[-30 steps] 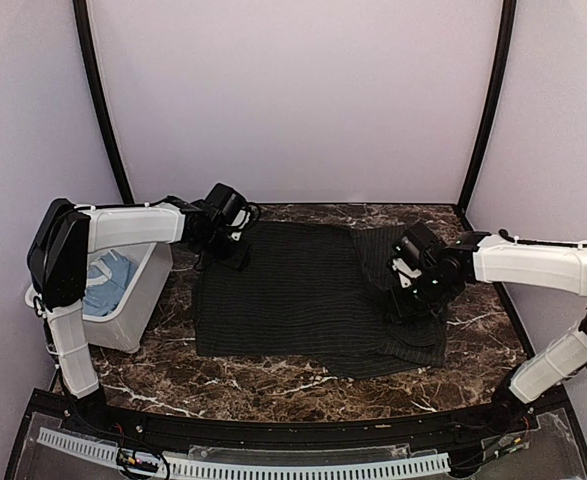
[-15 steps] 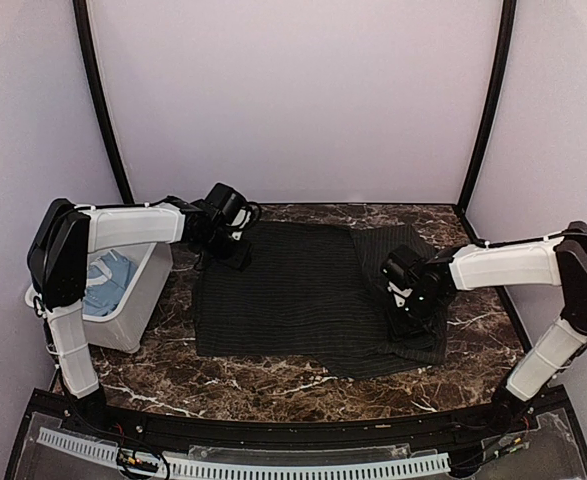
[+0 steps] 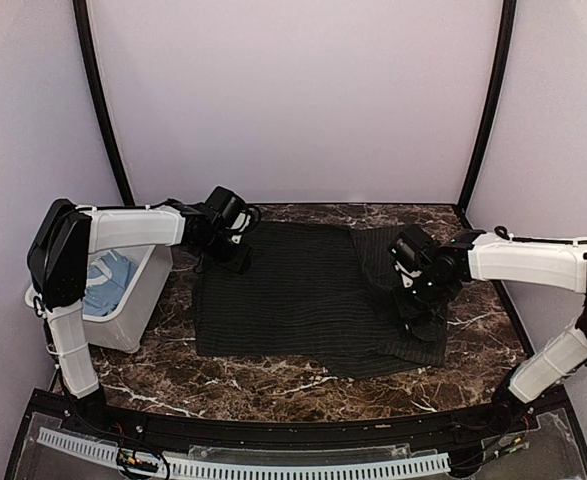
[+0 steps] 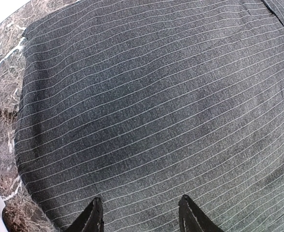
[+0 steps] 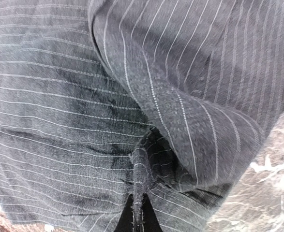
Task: Fold and stack the mixed laundry pile
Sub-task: Pick up the flattened shirt from the center of the board.
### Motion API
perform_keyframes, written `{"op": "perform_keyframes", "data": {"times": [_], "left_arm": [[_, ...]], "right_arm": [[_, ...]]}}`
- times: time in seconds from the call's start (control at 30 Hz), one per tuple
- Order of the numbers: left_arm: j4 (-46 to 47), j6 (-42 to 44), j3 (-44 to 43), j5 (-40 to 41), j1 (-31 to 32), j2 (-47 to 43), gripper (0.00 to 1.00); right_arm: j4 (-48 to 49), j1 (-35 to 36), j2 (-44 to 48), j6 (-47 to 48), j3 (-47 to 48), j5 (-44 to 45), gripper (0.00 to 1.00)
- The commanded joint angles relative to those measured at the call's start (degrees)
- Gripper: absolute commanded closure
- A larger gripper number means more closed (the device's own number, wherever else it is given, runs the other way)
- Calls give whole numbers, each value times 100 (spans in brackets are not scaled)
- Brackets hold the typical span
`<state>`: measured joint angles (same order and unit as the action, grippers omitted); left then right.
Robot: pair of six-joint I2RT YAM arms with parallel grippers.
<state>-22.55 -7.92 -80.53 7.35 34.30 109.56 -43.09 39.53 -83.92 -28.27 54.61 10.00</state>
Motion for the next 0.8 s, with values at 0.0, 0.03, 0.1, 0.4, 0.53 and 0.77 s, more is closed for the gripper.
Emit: {"op": "perform_keyframes", "data": {"times": [0.0,0.03,0.1,0.4,0.53,0.77], "left_arm": [[-133,18,-45,80,2,-282,46],[-208,21,-128,81,-19,-280,44],[-325,32,-274,33,-82,-265,41],[-680,356,-1685,-397,-1011,200,26],[-744,1197,-2789,-144,-1151,942,28],[-1196,1811,-5082,399,-1270,2742,33]], "right_arm": [[-250,-46,423,285,492,316,100],[-330,-42,507,346,630,383,100],[-480,-36,706,514,909,535,100],[-843,-58,1373,1122,1703,1726,100],[-697,-116,1367,1242,1904,1870,100],[-760,-130,1698,1393,2270,2064,100]]}}
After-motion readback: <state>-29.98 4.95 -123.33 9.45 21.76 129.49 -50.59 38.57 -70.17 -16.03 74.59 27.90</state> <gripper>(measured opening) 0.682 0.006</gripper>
